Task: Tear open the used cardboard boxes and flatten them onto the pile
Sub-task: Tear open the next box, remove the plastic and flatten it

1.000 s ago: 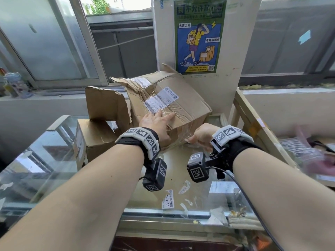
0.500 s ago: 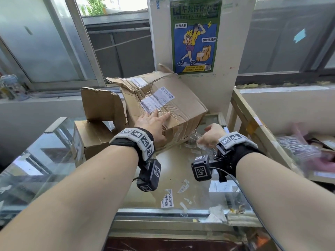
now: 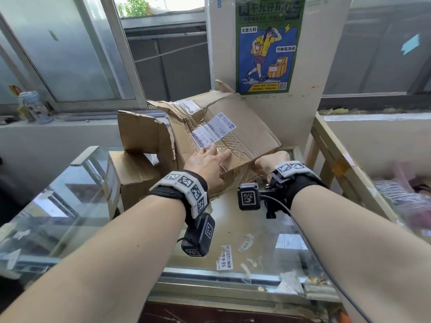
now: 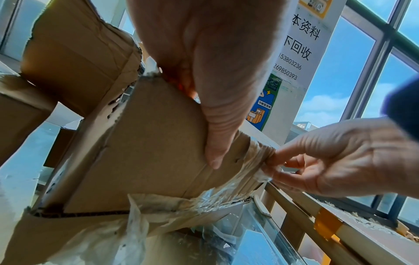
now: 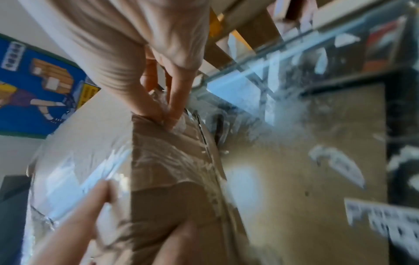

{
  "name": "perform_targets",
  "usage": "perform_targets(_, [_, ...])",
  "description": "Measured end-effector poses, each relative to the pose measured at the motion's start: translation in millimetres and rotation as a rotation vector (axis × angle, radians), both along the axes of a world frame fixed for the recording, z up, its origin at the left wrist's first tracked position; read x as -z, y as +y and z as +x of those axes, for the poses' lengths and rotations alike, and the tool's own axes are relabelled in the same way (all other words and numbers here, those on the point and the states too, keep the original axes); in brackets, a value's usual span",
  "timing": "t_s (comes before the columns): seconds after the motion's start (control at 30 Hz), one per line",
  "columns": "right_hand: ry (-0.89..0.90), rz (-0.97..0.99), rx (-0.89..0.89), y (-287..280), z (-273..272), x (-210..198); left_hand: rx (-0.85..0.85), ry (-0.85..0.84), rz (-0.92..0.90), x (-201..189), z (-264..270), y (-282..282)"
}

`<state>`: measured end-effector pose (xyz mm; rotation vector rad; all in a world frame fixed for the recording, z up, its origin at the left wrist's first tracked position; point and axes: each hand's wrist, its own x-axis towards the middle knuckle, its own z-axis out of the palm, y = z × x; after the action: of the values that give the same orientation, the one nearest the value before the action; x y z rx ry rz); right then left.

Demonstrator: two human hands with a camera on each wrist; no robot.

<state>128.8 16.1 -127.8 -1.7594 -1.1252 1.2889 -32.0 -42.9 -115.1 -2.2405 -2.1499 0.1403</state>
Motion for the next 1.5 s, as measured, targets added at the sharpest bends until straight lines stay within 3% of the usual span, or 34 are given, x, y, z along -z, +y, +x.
perform_targets(0.17, [0.395, -0.028, -0.005, -0.8, 12.1, -7.2, -0.018, 0.010, -0.021, 0.2, -3.3, 0.8])
perform_targets(0.33, [0.181, 0.064, 0.085, 0.0, 25.1, -8.3, 0.024, 0.026, -0.027, -1.6, -0.7, 2.9])
perform_targets(0.43, [0.058, 0.080, -0.071, 8.4, 24.1, 1.9, 0.031, 0.024, -0.024, -0.2, -0.9, 0.6])
perform_targets(0.63, [-0.256, 0.129, -0.086, 17.8, 24.1, 6.7, 0.014, 0.001, -0.032, 1.1, -4.7, 4.0])
perform_targets(0.73, [-0.154, 0.107, -0.075, 11.1, 14.4, 8.7, 0.016, 0.001, -0.040, 0.7, -5.5, 6.5])
perform_targets(0.87, [0.188, 0.021, 0.052, -2.5, 6.8, -5.0, 0.016, -0.002, -0.044, 0.6, -6.7, 6.9])
perform_targets(1.03, [-0.032, 0.124, 0.257, -1.5, 29.4, -16.1, 0.014, -0.003, -0.026, 2.5, -7.0, 6.3])
perform_targets(1.1, [0.018, 0.158, 0.206, -8.6, 23.4, -25.7, 0.010, 0.002, -0.017, 2.1, -6.7, 5.8])
perform_targets(1.23, [-0.007, 0.030, -0.106, -17.4, 1.6, -29.8, 0.005, 0.016, 0.017, 1.4, -4.9, 3.3])
perform_targets(1.37, [0.035, -0.096, -0.100, -20.0, -6.6, -21.7, 0.006, 0.045, 0.062, 4.6, -4.4, -2.4])
perform_targets(1.5, [0.233, -0.154, -0.073, -27.9, -8.1, -19.0, -0.005, 0.018, 0.092, 8.8, -3.1, -4.4])
